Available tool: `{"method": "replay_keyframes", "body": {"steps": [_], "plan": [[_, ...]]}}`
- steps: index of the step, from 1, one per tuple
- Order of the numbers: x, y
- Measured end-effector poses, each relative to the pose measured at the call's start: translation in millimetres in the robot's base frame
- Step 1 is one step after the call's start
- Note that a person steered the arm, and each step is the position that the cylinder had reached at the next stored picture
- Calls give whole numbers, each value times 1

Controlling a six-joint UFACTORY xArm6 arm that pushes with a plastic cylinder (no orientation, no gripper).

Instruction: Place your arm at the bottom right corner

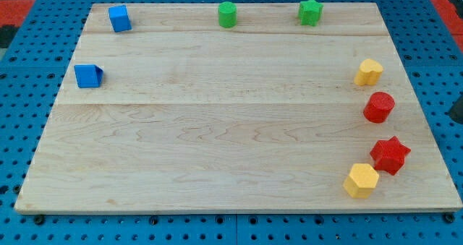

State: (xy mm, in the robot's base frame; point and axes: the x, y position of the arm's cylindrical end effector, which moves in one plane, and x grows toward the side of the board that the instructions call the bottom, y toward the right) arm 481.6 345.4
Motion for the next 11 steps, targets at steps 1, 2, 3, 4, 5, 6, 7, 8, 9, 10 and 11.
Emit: {"method": "replay_keyframes", "body": {"steps": [1,2,3,4,5,6,7,8,9,10,11], "plan": [[47,-17],[77,-26],[79,-43],[85,-47],[85,-57],[103,-53],[126,-59],[124,-64],[115,-64],[115,-64],[115,-64]]}}
